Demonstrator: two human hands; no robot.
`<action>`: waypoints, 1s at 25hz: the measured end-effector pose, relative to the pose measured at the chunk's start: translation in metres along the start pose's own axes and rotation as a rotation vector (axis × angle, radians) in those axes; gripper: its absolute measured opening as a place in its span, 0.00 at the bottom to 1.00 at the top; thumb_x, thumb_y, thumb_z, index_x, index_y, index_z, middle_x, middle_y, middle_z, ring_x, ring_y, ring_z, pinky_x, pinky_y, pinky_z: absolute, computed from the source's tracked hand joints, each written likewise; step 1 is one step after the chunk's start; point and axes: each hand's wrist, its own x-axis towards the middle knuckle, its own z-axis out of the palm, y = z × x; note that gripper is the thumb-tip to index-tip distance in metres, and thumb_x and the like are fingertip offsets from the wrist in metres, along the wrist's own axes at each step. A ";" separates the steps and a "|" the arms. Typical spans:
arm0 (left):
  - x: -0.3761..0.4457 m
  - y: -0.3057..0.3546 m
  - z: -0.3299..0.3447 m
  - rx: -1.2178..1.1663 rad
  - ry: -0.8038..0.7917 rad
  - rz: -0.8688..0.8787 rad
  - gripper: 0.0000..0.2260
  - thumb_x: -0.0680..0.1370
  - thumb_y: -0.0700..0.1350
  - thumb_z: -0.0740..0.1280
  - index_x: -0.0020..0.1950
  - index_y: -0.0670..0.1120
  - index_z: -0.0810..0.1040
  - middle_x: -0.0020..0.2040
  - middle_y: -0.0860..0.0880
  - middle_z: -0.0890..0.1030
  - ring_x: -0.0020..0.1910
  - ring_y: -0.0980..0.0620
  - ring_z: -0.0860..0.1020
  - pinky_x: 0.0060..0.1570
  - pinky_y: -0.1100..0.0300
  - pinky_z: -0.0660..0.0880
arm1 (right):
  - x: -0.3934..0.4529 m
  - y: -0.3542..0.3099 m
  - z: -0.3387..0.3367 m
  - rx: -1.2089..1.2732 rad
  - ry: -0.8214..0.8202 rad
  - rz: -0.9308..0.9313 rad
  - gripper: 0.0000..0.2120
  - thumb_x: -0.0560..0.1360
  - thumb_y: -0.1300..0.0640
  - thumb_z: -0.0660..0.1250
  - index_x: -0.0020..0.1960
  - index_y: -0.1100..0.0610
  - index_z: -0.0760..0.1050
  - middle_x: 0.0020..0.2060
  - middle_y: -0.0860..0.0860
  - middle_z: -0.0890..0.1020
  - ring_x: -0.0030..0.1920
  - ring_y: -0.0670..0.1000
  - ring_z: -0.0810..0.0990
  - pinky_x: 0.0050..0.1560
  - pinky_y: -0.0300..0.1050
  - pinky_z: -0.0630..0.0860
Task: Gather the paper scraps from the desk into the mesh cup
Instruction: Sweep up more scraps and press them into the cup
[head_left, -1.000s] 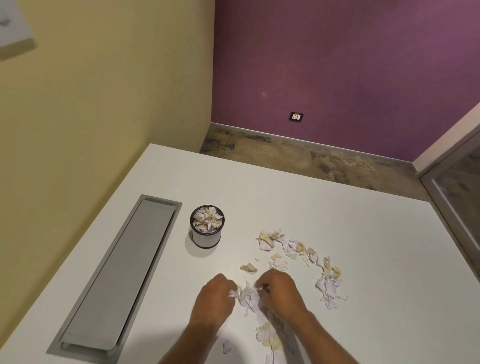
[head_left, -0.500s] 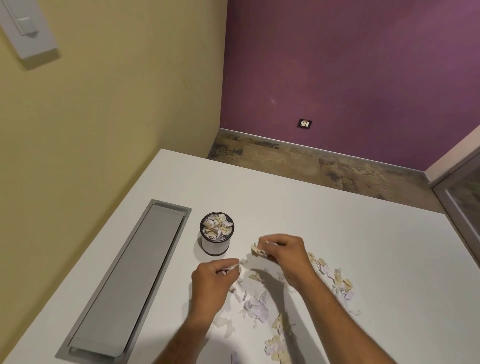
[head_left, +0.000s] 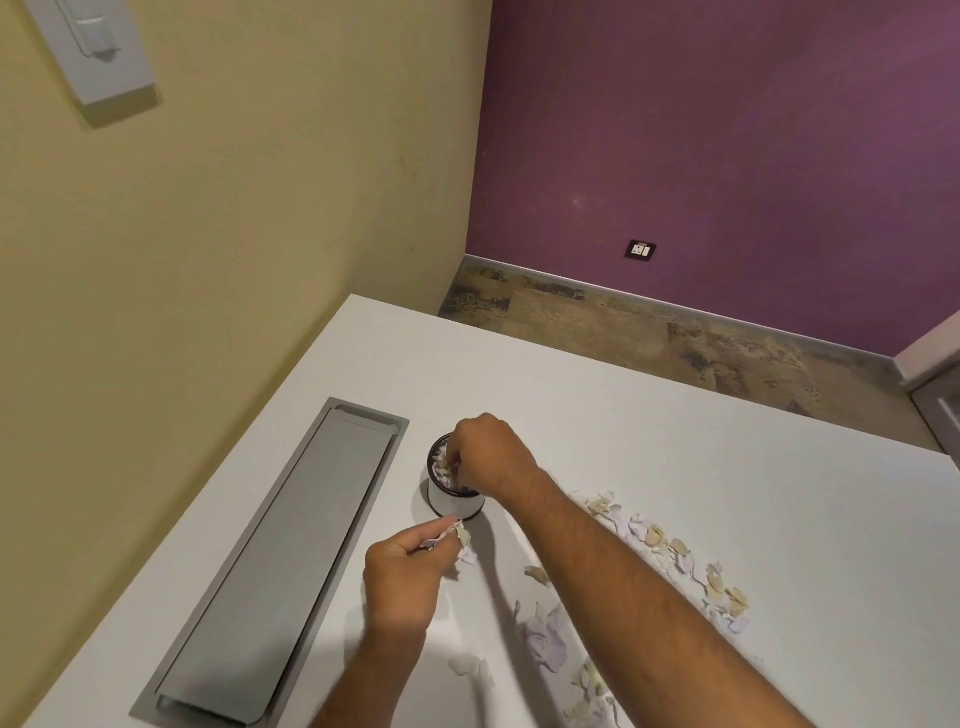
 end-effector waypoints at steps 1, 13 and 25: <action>0.002 0.001 -0.002 -0.012 0.016 0.008 0.12 0.63 0.48 0.77 0.46 0.54 0.87 0.39 0.44 0.86 0.43 0.38 0.84 0.54 0.42 0.80 | 0.003 -0.002 0.004 -0.064 -0.044 -0.013 0.10 0.71 0.63 0.68 0.52 0.59 0.82 0.49 0.60 0.83 0.48 0.60 0.82 0.42 0.45 0.76; 0.013 0.010 -0.026 -0.095 0.130 0.041 0.09 0.69 0.38 0.78 0.45 0.51 0.87 0.39 0.47 0.87 0.39 0.49 0.85 0.47 0.56 0.80 | 0.034 -0.002 0.029 -0.307 -0.247 -0.114 0.10 0.75 0.65 0.61 0.54 0.64 0.77 0.54 0.62 0.80 0.53 0.63 0.80 0.43 0.49 0.73; 0.019 0.037 -0.011 0.030 0.055 0.099 0.10 0.65 0.50 0.76 0.45 0.59 0.86 0.41 0.52 0.87 0.40 0.52 0.85 0.41 0.58 0.79 | 0.020 -0.004 -0.010 -0.234 -0.310 -0.187 0.14 0.73 0.66 0.64 0.55 0.56 0.81 0.51 0.58 0.81 0.44 0.59 0.78 0.38 0.46 0.75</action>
